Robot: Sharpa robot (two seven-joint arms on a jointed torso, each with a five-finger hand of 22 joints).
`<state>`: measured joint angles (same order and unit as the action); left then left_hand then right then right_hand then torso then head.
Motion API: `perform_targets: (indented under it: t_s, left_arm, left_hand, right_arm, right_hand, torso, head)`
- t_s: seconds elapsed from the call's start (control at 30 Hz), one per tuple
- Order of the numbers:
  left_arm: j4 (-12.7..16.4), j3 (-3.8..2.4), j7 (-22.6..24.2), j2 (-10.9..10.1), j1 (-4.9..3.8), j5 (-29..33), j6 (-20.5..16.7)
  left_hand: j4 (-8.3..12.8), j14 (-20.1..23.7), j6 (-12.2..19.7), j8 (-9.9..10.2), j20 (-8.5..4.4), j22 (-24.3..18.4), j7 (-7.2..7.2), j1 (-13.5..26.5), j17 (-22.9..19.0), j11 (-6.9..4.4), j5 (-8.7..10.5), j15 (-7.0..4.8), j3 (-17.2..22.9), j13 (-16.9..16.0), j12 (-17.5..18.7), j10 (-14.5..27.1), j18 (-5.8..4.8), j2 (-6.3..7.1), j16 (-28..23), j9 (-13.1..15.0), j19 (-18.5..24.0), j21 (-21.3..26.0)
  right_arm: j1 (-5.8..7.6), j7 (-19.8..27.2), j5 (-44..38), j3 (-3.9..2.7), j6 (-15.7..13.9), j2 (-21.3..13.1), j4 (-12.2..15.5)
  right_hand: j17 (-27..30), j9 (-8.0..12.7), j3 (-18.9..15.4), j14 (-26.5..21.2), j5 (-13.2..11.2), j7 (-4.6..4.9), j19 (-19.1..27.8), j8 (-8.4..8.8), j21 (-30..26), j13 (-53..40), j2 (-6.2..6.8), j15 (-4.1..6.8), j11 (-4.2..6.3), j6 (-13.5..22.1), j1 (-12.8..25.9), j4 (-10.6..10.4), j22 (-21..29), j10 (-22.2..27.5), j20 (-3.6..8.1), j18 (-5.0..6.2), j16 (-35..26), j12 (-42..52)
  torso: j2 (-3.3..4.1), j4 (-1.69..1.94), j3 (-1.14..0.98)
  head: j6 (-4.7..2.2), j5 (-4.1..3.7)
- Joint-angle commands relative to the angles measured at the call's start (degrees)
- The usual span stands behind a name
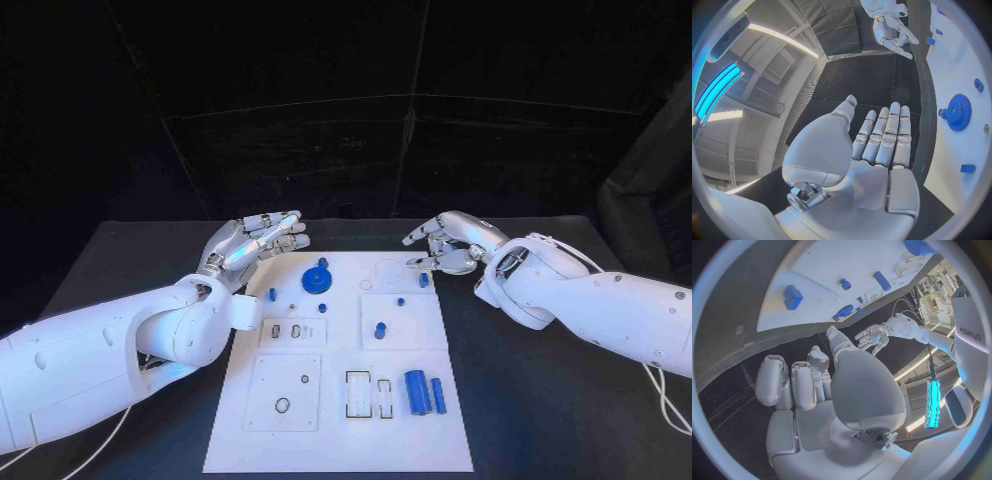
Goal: Assemble the parts on the task board
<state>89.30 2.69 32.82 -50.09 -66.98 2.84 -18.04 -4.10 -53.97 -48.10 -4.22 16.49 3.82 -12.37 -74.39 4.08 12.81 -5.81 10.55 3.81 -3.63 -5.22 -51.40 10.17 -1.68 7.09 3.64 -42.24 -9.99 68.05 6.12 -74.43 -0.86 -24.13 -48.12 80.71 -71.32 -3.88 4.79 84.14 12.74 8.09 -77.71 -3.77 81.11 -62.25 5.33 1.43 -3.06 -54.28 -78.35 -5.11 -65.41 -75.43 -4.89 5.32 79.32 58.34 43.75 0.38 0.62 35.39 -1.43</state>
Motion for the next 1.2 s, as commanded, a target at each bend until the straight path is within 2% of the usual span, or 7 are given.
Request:
perform_targets:
  t_s: [0.03,0.1,0.2,0.3,0.6,1.0,1.2]
  left_arm:
    - [-0.1,-0.04,0.5,0.2,-0.07,-0.3,0.5]
    - [-0.2,-0.03,0.5,0.2,-0.07,-0.3,0.5]
    - [-0.4,-0.03,0.5,0.3,-0.06,-0.3,0.5]
    - [-0.5,-0.03,0.5,0.4,-0.04,-0.3,0.5]
    - [-0.8,-0.03,0.5,0.4,-0.02,-0.3,0.6]
    - [-1.0,-0.02,0.5,0.4,0.00,-0.3,0.6]
    - [-1.1,-0.02,0.4,0.5,0.01,-0.3,0.7]
  left_hand:
    - [0.2,0.2,0.3,0.4,0.08,0.0,-3.26,0.0,-0.1,0.06,0.20,0.11,0.1,0.0,0.4,0.5,-0.14,-0.48,-0.3,0.0,0.0,0.2]
    - [0.2,0.2,0.3,0.4,0.08,0.0,-3.26,0.0,-0.1,0.06,0.20,0.11,0.1,0.0,0.4,0.5,-0.14,-0.48,-0.3,0.0,0.0,0.2]
    - [0.2,0.2,0.3,0.4,0.08,0.0,-3.26,0.0,-0.1,0.06,0.20,0.11,0.1,0.0,0.4,0.5,-0.14,-0.48,-0.3,0.0,0.0,0.2]
    - [0.2,0.2,0.3,0.4,0.08,0.0,-3.26,0.0,-0.1,0.06,0.20,0.11,0.1,0.0,0.4,0.5,-0.14,-0.48,-0.3,0.0,0.0,0.2]
    - [0.2,0.2,0.3,0.4,0.08,0.0,-3.26,0.0,-0.1,0.06,0.20,0.11,0.1,0.0,0.4,0.5,-0.14,-0.48,-0.3,0.0,0.0,0.2]
    - [0.2,0.2,0.3,0.4,0.08,0.0,-3.26,0.0,-0.1,0.06,0.20,0.11,0.1,0.0,0.4,0.5,-0.14,-0.48,-0.3,0.0,0.0,0.2]
    - [0.2,0.2,0.3,0.4,0.08,0.0,-3.26,0.0,-0.1,0.06,0.20,0.11,0.1,0.0,0.4,0.5,-0.14,-0.48,-0.3,0.0,0.0,0.2]
  right_arm:
    - [0.01,3.2,4.1,0.00,2.9,-0.8,-0.5]
    - [-0.19,3.2,4.2,0.00,3.3,-1.2,-1.0]
    - [-0.84,3.0,4.3,0.01,4.0,-1.6,-1.7]
    - [-1.64,2.9,4.4,0.01,4.7,-1.6,-2.6]
    - [-3.27,3.0,4.4,0.01,5.4,-1.3,-3.7]
    - [-3.93,2.7,4.4,0.01,5.7,-0.8,-4.7]
    - [-4.14,2.4,4.4,0.01,5.8,-0.3,-5.2]
  right_hand:
    - [0.1,-0.1,0.0,2.2,-0.3,0.09,0.3,-0.13,-0.2,0.2,0.20,-0.02,0.13,-0.5,-0.6,0.3,0.1,0.2,0.06,-0.42,-0.2,-0.4]
    - [0.1,-0.1,0.0,2.2,-0.3,0.09,0.3,-0.12,-0.2,0.3,0.25,-0.02,0.13,-0.5,-0.6,0.3,0.1,0.3,0.07,-0.41,-0.2,-0.5]
    - [0.2,0.0,-0.1,2.2,-0.4,0.11,0.3,-0.10,-0.2,0.3,0.34,-0.02,0.12,-0.4,-0.6,0.4,0.2,0.3,0.07,-0.41,-0.3,-0.6]
    - [0.3,0.0,-0.1,2.2,-0.4,0.11,0.4,-0.08,-0.3,0.4,0.38,-0.02,0.10,-0.4,-0.5,0.4,0.3,0.4,0.07,-0.38,-0.4,-0.8]
    - [0.5,0.0,-0.3,2.1,-0.4,0.17,0.5,0.02,-0.4,0.6,0.48,-0.06,0.04,-0.2,-0.2,0.3,0.5,0.4,0.05,-0.34,-0.5,-1.0]
    - [0.3,0.0,-0.4,2.2,-0.2,0.15,0.5,-0.10,-0.3,0.5,0.19,-0.07,0.05,-0.4,0.1,0.2,0.5,0.3,0.03,-0.35,-0.4,-0.8]
    - [0.1,-0.2,0.0,2.2,-0.2,-0.01,0.4,-0.47,-0.3,0.1,-0.71,0.02,0.20,-1.2,0.1,0.3,0.3,0.0,0.08,-0.38,-0.4,-0.5]
  torso:
    - [-0.06,-0.20,-0.28]
    - [-0.01,-0.07,-0.15]
    - [0.00,-0.09,-0.11]
    - [0.06,-0.07,-0.18]
    - [0.00,-0.22,-0.06]
    - [-0.04,-0.13,-0.02]
    - [0.00,-0.17,0.00]
  head:
    - [0.03,-0.32]
    - [-0.03,-0.41]
    - [0.06,-0.46]
    - [0.13,-0.38]
    - [0.40,-0.26]
    - [0.67,-0.51]
    - [0.69,-0.48]
